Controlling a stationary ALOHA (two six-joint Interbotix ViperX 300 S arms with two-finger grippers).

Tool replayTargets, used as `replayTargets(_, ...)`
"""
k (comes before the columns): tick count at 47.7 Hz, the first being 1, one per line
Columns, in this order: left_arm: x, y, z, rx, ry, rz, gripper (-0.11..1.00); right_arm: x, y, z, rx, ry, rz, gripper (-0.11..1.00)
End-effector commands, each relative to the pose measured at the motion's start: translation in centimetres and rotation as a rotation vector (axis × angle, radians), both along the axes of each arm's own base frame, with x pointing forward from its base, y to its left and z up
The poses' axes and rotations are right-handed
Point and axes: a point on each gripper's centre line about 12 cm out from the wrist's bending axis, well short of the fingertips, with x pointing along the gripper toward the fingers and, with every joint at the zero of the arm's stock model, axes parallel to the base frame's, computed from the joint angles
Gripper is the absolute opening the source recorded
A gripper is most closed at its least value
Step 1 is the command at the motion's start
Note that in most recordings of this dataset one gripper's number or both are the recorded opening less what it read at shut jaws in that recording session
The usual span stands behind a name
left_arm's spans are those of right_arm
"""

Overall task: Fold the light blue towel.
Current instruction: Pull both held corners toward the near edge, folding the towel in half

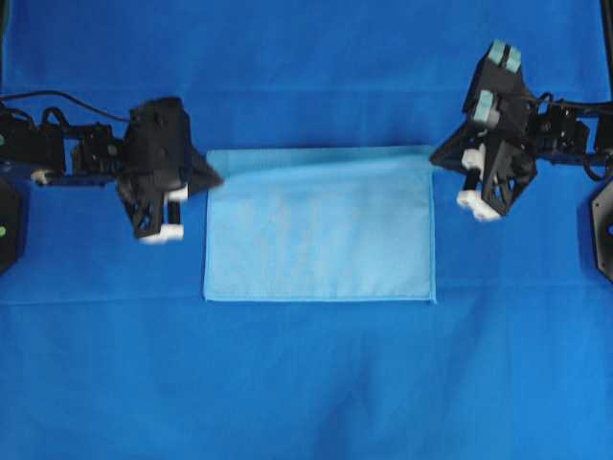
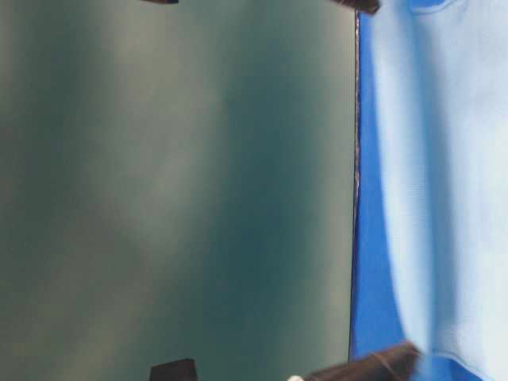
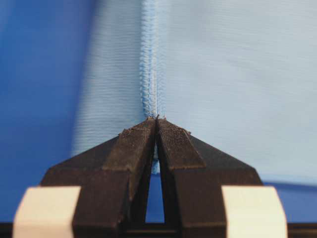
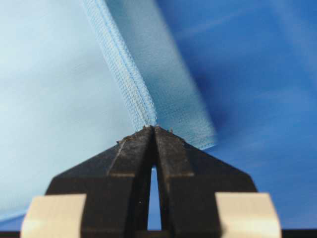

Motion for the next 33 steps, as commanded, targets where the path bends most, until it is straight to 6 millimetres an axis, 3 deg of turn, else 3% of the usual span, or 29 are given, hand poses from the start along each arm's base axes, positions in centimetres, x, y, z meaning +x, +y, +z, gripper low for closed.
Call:
replayTargets(1,0.5,-1.8,0.3,-0.023,-0.011,-0.038,0.02,0.4,1.7,0.4,0.025,-0.013,0.036,0.01)
replayTargets(15,0.5,-7.3,0.0,-0.154,0.0,-0.089,0.02,0.8,6.6,-0.5,0.108,0.015,0.123,0.01)
replayTargets(33,1.6,-9.7,0.2,-0.197,-0.003,-0.119,0.02,1.0,8.7,-1.2,0.128,0.046,0.175,0.01)
